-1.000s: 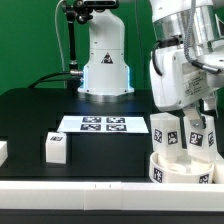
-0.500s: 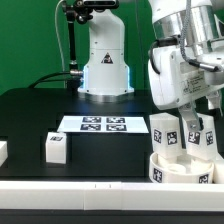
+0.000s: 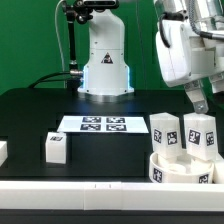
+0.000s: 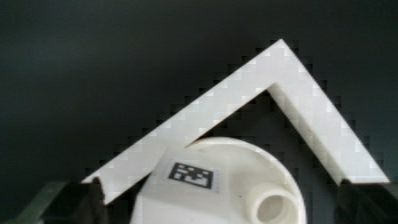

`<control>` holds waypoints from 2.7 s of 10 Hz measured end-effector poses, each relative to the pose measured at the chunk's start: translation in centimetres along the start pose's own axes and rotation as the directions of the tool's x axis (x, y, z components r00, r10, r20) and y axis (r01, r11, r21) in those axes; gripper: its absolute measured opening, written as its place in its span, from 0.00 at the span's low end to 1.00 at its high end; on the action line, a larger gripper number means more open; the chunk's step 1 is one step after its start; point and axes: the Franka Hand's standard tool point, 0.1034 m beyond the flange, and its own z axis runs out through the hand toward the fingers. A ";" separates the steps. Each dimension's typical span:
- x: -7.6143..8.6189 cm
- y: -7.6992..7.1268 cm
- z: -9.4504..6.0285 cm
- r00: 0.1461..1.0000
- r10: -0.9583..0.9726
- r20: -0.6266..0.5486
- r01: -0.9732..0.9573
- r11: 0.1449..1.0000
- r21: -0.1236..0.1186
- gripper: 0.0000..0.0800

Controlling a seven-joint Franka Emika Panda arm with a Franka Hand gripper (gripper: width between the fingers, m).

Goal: Assemble stool

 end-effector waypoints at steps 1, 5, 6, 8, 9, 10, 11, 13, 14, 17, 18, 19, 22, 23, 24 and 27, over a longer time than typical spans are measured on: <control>0.0 0.0 0.0 0.993 -0.115 -0.002 0.115 0.993 0.000 0.81; 0.3 0.0 -0.2 0.795 -0.606 -0.029 0.600 0.793 -0.109 0.81; 0.2 0.2 -0.2 0.720 -0.693 -0.021 0.685 0.716 -0.133 0.81; 0.1 0.1 -0.3 0.573 -0.820 0.005 0.811 0.566 -0.144 0.81; 0.2 0.1 -0.3 0.515 -0.857 0.013 0.849 0.509 -0.143 0.81; 0.2 0.1 -0.3 0.445 -0.895 0.025 0.888 0.437 -0.142 0.81; 0.2 0.1 -0.2 0.374 -0.927 0.036 0.920 0.366 -0.140 0.81; 0.2 0.3 -0.1 0.085 -0.995 0.049 0.981 0.075 -0.178 0.81; 0.0 0.3 0.0 -0.053 -0.996 0.066 0.981 -0.065 -0.182 0.81; -0.1 0.4 0.0 -0.342 -0.932 0.121 0.916 -0.359 -0.177 0.81; 0.0 0.3 -0.1 -0.390 -0.912 0.130 0.897 -0.408 -0.170 0.81; 0.0 0.3 -0.1 -0.442 -0.886 0.139 0.873 -0.461 -0.163 0.81; 0.0 0.4 0.4 -0.676 -0.718 0.168 0.701 -0.696 -0.155 0.81; -0.1 0.5 0.6 -0.736 -0.653 0.179 0.634 -0.758 -0.155 0.81; -0.3 0.6 0.7 -0.779 -0.599 0.188 0.578 -0.801 -0.157 0.81; 0.4 0.6 1.3 -0.865 -0.449 0.224 0.430 -0.894 -0.129 0.81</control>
Offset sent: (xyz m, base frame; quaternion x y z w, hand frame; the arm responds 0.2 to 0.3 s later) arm 0.0019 -0.0091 0.0063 -0.0816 0.0280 -0.3439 0.9350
